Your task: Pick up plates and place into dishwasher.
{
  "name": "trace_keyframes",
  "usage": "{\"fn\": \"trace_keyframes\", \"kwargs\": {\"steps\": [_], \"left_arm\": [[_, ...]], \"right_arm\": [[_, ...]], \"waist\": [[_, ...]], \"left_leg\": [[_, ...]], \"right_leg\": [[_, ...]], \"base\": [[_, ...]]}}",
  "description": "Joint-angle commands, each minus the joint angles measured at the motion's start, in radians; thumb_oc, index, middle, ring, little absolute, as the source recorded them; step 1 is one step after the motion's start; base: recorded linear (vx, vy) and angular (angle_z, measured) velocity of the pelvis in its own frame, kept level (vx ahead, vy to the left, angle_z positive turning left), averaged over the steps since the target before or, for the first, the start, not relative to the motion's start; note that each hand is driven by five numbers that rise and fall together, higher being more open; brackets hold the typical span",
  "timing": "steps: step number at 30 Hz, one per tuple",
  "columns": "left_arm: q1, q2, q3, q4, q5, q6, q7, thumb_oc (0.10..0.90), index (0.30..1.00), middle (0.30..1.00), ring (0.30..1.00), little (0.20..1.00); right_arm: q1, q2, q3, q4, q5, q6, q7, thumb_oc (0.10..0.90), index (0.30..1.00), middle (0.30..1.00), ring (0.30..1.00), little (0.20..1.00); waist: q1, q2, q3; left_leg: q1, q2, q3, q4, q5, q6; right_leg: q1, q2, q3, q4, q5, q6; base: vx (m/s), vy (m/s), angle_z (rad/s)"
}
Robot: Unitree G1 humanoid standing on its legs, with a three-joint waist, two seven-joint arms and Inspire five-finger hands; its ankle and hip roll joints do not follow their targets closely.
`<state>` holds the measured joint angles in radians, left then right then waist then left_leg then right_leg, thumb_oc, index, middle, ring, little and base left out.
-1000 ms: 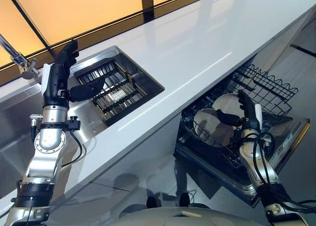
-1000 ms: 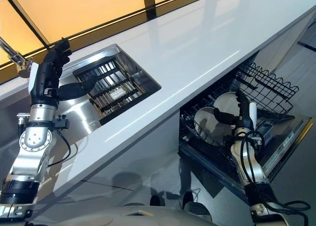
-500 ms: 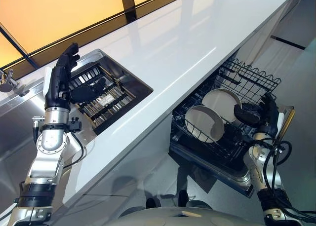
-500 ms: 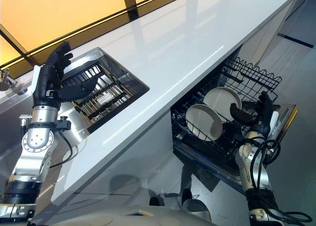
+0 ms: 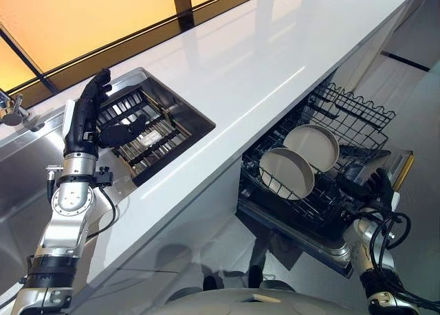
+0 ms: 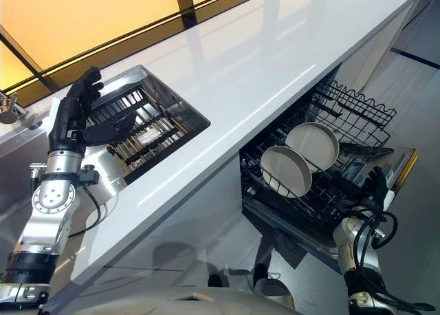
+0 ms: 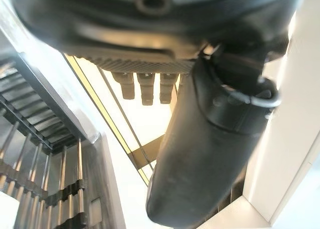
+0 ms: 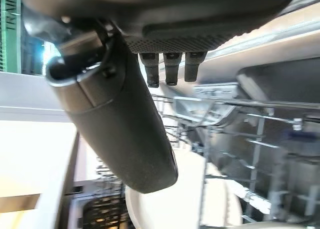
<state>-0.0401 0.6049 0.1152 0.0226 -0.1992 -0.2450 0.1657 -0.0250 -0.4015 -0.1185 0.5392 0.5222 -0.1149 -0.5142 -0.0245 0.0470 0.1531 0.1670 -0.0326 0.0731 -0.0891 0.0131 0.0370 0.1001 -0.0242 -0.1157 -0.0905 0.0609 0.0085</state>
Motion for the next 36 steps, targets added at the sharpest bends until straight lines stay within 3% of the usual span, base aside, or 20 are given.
{"fn": "trace_keyframes", "kwargs": {"steps": [1, 7, 13, 23, 30, 36], "left_arm": [[-0.102, 0.101, 0.018, -0.004, -0.050, -0.091, 0.017, 0.800, 0.900, 0.900, 0.900, 0.900], [-0.098, 0.117, 0.035, -0.015, -0.065, -0.078, 0.018, 0.800, 0.900, 0.900, 0.900, 0.900], [-0.079, 0.118, 0.053, -0.036, -0.068, -0.068, 0.036, 0.800, 0.900, 0.900, 0.900, 0.900], [-0.092, 0.137, 0.056, -0.022, -0.078, -0.067, 0.034, 0.800, 0.900, 0.900, 0.900, 0.900], [-0.097, 0.152, 0.057, -0.022, -0.075, -0.076, 0.045, 0.800, 0.900, 0.900, 0.900, 0.900], [-0.091, 0.162, 0.070, -0.024, -0.081, -0.094, 0.064, 0.800, 0.900, 0.900, 0.900, 0.900]], "right_arm": [[-0.067, -0.040, -0.045, -0.020, -0.001, -0.096, 0.005, 0.800, 0.900, 0.900, 0.900, 0.900], [-0.076, -0.064, -0.059, 0.061, 0.062, -0.070, 0.028, 0.800, 0.900, 0.900, 0.900, 0.900], [-0.109, -0.074, -0.061, 0.146, 0.214, -0.054, 0.104, 0.800, 0.900, 0.900, 0.900, 0.900], [-0.146, -0.122, -0.068, 0.206, 0.238, -0.063, 0.133, 0.800, 0.900, 0.900, 0.900, 0.900], [-0.194, -0.189, -0.099, 0.236, 0.332, -0.096, 0.224, 0.800, 0.900, 0.900, 0.900, 0.900], [-0.242, -0.220, -0.077, 0.191, 0.305, -0.155, 0.324, 0.800, 0.900, 0.900, 0.900, 0.900]], "waist": [[0.007, 0.021, -0.040], [0.012, 0.034, -0.009], [0.034, 0.033, 0.015], [0.052, 0.046, 0.057], [0.057, 0.059, 0.089], [0.062, 0.065, 0.120]], "left_leg": [[-0.025, -0.033, -0.013, 0.013, -0.084, 0.000], [-0.038, -0.035, -0.021, 0.019, -0.082, -0.008], [-0.070, -0.042, -0.017, 0.080, -0.099, -0.017], [-0.110, -0.040, -0.039, 0.122, -0.097, -0.019], [-0.128, -0.043, -0.046, 0.121, -0.087, -0.028], [-0.150, -0.041, -0.046, 0.114, -0.071, -0.037]], "right_leg": [[-0.043, 0.024, -0.057, 0.211, -0.212, 0.054], [-0.060, 0.017, -0.075, 0.220, -0.213, 0.049], [-0.049, 0.026, -0.079, 0.176, -0.194, 0.033], [-0.093, 0.008, -0.104, 0.274, -0.237, 0.013], [-0.107, -0.001, -0.116, 0.276, -0.240, 0.007], [-0.110, 0.007, -0.120, 0.235, -0.218, 0.006]], "base": [[0.00, -0.026, 0.15], [0.00, -0.027, 0.16], [0.02, -0.020, 0.01], [0.02, -0.026, 0.06], [0.00, -0.012, 0.14], [-0.02, -0.005, 0.03]]}}
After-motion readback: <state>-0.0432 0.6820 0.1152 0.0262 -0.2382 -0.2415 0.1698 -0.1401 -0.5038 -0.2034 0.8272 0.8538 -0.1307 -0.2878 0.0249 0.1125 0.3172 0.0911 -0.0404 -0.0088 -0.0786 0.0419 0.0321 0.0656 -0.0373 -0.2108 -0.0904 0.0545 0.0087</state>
